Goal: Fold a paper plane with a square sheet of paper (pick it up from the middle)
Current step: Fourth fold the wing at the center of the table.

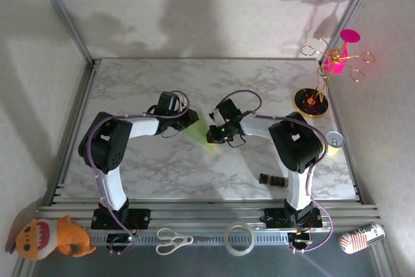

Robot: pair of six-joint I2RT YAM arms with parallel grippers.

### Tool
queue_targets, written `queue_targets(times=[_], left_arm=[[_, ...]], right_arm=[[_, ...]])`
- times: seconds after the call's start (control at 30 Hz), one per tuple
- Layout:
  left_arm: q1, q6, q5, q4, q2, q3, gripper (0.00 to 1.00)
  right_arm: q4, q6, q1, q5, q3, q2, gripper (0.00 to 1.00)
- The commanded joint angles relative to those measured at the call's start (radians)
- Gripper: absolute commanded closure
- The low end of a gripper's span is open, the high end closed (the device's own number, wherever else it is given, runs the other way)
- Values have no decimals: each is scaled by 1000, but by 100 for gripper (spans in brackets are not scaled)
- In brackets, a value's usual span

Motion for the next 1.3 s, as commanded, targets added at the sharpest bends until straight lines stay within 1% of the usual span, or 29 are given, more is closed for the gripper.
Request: queue_targets(times=[0.0,0.17,0.3,0.6,0.77,0.93,1.0,1.27], left_arm=[[-2,30,2,1,31,16,85],[-4,25,2,12,63,30,85],[-2,21,-18,10,76,41,85],[2,17,-97,-32,94,38,85],[2,11,-89,-30,114,30,86],[1,13,-79,-32,119,22,85],[-1,13,-76,-34,116,24,85],[-8,4,-69,-33,110,25,84]], right_arm=[[-137,-27,7,32,-38,18,99],[-136,-27,7,35,-37,26,100],[-140,-29,7,38,-37,31,100],[-155,-35,4,54,-52,27,100],[-118,-31,5,21,-56,-1,100],[-15,0,7,-44,5,-74,99],[8,15,10,-44,31,-84,99],[0,31,24,-29,79,-4,99]])
